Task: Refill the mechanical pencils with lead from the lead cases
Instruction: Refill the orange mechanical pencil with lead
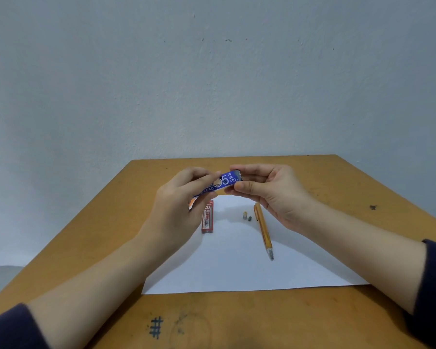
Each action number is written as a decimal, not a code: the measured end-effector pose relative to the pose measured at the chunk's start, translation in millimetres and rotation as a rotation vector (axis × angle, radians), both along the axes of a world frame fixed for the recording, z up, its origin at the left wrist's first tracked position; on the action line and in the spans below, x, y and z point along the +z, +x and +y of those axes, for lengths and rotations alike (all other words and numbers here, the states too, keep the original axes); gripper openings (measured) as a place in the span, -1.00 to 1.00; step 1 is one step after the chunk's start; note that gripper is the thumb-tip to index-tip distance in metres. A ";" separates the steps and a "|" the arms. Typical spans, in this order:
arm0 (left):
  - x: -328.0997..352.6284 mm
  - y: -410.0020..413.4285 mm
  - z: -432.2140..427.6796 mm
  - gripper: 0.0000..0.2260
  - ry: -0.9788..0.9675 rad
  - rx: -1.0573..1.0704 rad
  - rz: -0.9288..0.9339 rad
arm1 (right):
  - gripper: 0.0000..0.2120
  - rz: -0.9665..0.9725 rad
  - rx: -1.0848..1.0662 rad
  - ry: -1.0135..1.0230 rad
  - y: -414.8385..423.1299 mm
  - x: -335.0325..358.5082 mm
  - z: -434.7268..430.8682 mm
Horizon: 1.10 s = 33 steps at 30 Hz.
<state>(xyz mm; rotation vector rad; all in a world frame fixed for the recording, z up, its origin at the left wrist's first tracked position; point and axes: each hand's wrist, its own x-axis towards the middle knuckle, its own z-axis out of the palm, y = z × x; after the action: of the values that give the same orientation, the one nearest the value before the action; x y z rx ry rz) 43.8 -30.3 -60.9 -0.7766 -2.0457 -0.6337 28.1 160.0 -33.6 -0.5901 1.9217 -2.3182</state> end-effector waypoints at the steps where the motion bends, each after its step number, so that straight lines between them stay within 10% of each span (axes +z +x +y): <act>1: -0.6 -0.1 -0.4 -0.65 0.000 -0.004 -0.004 | -0.73 0.028 -0.016 0.030 0.2 -0.1 0.4; 33: -8.9 7.8 11.2 -0.75 0.277 -0.137 -0.222 | -0.74 0.102 0.038 0.075 -2.4 -14.2 -0.7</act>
<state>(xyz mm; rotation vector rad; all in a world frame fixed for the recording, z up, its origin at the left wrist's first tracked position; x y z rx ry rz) 51.6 -19.1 -69.8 -0.7113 -2.0529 -1.0977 25.6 159.3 -47.8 -0.7439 2.0119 -2.2226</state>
